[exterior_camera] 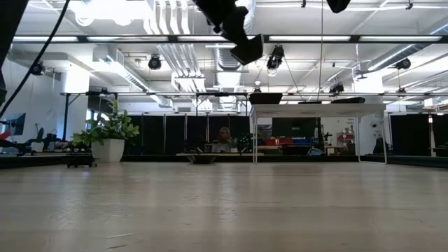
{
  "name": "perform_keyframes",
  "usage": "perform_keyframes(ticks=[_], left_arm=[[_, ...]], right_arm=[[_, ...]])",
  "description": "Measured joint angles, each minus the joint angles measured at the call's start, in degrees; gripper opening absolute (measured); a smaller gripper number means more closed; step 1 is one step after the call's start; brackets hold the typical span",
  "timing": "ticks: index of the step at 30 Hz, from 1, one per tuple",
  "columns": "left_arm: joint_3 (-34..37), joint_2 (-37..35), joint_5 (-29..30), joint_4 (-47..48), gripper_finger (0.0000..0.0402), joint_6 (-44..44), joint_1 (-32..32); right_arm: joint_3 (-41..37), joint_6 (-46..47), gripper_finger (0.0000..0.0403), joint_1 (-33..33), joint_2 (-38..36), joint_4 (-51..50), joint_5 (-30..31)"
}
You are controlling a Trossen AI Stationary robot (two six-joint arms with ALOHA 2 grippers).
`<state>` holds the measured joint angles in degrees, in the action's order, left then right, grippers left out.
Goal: Pick & Place Mini shaped plates
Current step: Stack the black distorted square plate on top of the black distorted square plate on the shelf
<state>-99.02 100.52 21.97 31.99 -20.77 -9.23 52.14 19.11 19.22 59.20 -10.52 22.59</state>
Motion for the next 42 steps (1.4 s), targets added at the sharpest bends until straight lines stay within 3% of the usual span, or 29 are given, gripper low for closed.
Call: perform_keyframes(ticks=[15, 37, 42], left_arm=[[-1.46, 6.61, -9.24, -9.95, 0.0, -3.19, -6.05], [-1.58, 10.78, -8.48, -12.45, 0.0, -3.48, -8.66], [-1.58, 10.78, -8.48, -12.4, 0.0019, -3.5, -8.66]], right_arm=[[0.0, 0.16, 0.0057, 0.02, 0.0, -0.28, 0.0], [0.0, 0.26, 0.0057, 0.02, 0.0, 0.03, 0.0], [0.0, 0.21, 0.0057, 0.02, 0.0, 0.04, 0.0]])
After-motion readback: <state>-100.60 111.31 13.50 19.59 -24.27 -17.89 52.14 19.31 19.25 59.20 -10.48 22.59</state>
